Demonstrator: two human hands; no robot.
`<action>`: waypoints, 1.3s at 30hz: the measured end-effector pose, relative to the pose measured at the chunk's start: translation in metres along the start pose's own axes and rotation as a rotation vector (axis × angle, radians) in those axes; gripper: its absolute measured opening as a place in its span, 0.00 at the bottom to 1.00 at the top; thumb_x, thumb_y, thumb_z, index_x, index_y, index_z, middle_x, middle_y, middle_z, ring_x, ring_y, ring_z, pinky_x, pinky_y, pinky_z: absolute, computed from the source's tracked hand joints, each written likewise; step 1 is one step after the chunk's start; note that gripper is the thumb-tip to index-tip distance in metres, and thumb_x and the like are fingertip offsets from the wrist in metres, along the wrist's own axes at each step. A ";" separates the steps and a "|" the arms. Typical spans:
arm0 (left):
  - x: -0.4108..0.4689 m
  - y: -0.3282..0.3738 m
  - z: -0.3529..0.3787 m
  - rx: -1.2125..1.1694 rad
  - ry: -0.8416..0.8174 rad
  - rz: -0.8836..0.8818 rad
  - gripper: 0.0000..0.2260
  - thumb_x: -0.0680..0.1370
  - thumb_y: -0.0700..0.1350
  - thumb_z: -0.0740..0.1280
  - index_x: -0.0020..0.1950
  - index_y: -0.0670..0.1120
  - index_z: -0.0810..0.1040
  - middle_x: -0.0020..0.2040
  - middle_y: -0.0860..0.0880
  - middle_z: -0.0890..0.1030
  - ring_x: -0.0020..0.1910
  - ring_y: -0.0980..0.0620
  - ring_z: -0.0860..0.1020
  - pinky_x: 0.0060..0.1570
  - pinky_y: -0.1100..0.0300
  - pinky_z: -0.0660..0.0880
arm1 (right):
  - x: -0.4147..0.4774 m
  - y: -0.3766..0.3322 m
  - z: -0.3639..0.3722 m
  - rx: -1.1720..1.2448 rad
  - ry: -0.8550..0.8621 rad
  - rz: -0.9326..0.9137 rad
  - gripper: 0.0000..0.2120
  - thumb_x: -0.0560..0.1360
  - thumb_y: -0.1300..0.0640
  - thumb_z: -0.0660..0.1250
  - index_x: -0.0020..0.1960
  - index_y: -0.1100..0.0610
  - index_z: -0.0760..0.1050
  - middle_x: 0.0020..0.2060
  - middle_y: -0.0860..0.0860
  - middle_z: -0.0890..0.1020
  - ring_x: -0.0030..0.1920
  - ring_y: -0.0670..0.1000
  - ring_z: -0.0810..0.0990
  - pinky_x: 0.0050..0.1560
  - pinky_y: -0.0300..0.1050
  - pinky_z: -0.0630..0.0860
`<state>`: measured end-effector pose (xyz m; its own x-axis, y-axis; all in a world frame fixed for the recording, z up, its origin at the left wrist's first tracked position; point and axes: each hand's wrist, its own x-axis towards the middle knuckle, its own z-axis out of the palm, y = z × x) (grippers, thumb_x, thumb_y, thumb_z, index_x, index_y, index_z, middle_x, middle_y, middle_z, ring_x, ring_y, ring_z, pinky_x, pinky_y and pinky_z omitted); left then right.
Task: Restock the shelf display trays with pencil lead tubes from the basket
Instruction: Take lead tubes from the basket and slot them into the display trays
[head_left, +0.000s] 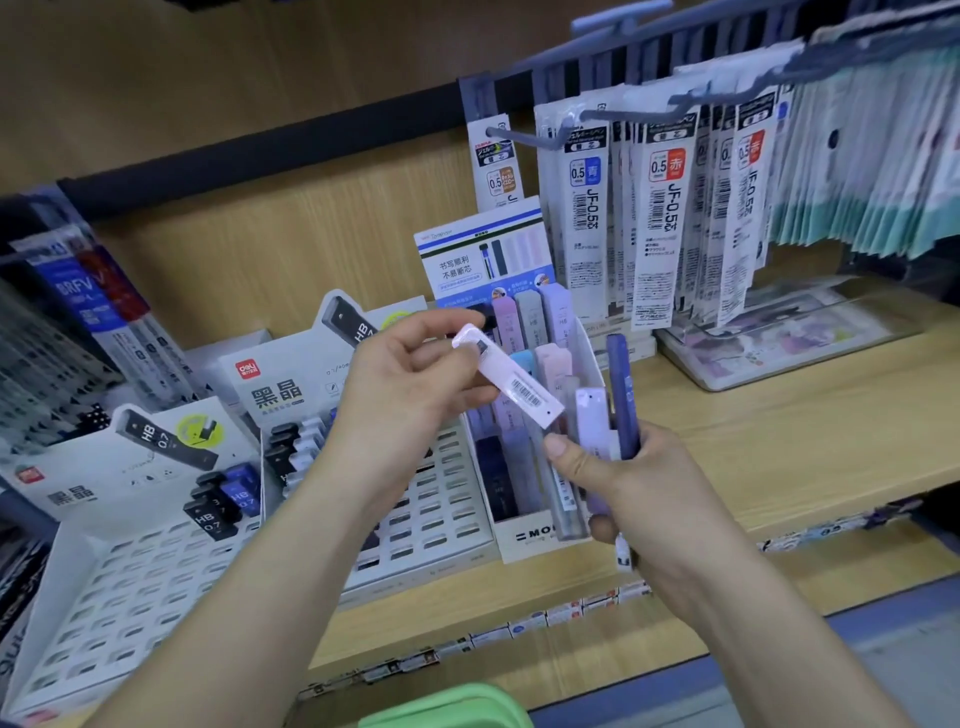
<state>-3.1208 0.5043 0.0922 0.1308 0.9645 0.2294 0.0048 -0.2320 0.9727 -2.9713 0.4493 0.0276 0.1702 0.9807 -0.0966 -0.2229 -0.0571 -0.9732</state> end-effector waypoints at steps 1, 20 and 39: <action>0.001 -0.001 -0.002 0.015 -0.006 0.001 0.08 0.78 0.34 0.65 0.53 0.43 0.81 0.41 0.45 0.85 0.41 0.49 0.83 0.43 0.59 0.80 | 0.002 0.000 -0.003 0.022 0.019 0.021 0.04 0.72 0.57 0.75 0.38 0.54 0.82 0.27 0.46 0.71 0.24 0.44 0.64 0.23 0.37 0.64; 0.050 0.021 0.023 0.689 -0.209 0.263 0.17 0.63 0.52 0.77 0.37 0.40 0.78 0.31 0.41 0.80 0.27 0.50 0.79 0.30 0.59 0.78 | 0.017 -0.001 -0.032 0.318 0.283 0.101 0.04 0.74 0.59 0.72 0.43 0.57 0.78 0.41 0.56 0.75 0.35 0.51 0.68 0.22 0.36 0.64; 0.040 0.001 0.036 1.233 -0.311 0.420 0.13 0.77 0.51 0.68 0.61 0.51 0.79 0.46 0.50 0.83 0.50 0.50 0.78 0.54 0.55 0.74 | 0.018 0.002 -0.027 0.287 0.260 0.087 0.03 0.75 0.58 0.72 0.43 0.56 0.80 0.32 0.51 0.78 0.30 0.49 0.69 0.22 0.37 0.64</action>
<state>-3.0801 0.5382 0.1008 0.5607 0.7624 0.3232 0.7726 -0.6221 0.1271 -2.9422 0.4618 0.0187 0.3682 0.8922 -0.2615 -0.5002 -0.0470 -0.8647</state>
